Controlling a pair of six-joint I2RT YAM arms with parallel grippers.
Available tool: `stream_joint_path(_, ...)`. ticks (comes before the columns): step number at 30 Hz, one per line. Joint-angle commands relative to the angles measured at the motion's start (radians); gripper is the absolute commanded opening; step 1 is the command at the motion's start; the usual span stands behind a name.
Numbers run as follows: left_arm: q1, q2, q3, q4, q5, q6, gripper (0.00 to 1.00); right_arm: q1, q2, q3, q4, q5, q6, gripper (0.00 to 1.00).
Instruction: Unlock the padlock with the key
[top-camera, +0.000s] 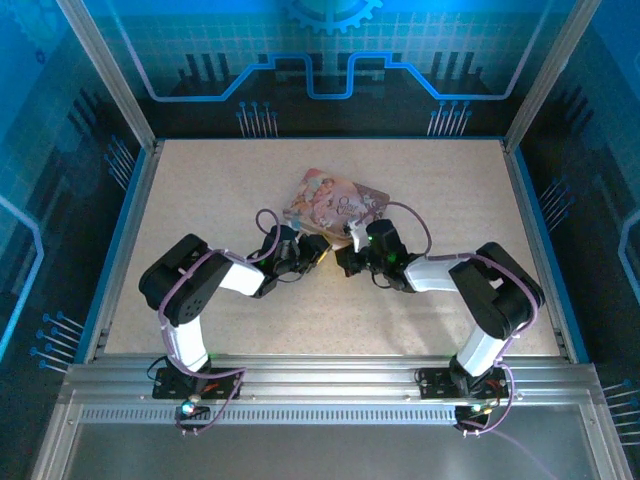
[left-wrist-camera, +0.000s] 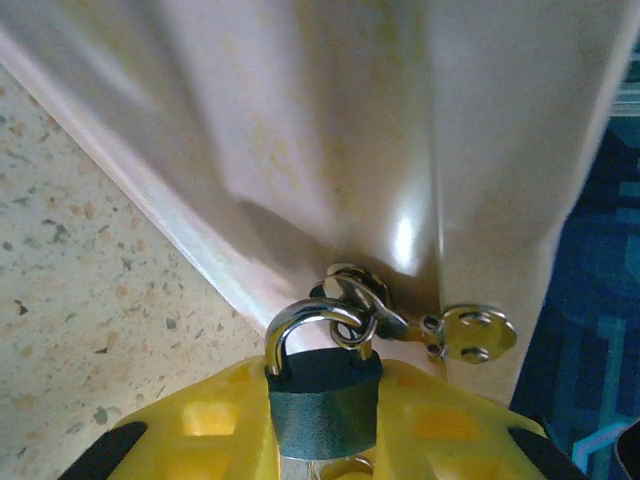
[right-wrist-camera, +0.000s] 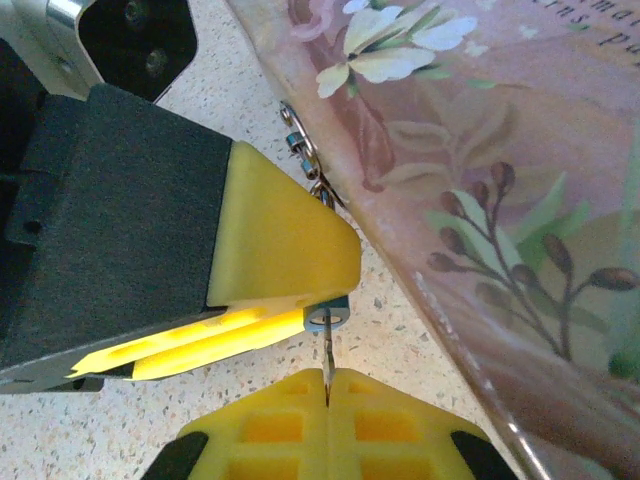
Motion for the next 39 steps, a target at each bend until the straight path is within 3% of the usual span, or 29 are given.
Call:
stream_joint_path(1, -0.031, 0.038, 0.029, 0.035, 0.033, -0.012, 0.18, 0.024, 0.013, 0.082, 0.173, -0.088, 0.032, 0.00)
stream_joint_path(28, -0.036, 0.012, 0.041, 0.016, 0.033, -0.002, 0.17, 0.040, 0.117, 0.175, 0.266, -0.045, 0.127, 0.00)
stream_joint_path(32, -0.026, -0.012, 0.018, 0.018, 0.028, 0.005, 0.22, 0.037, 0.110, 0.133, 0.256, -0.028, 0.129, 0.00)
stream_joint_path(39, 0.014, -0.113, -0.026, -0.062, 0.016, 0.042, 0.46, 0.038, 0.101, 0.109, 0.183, -0.009, 0.120, 0.00)
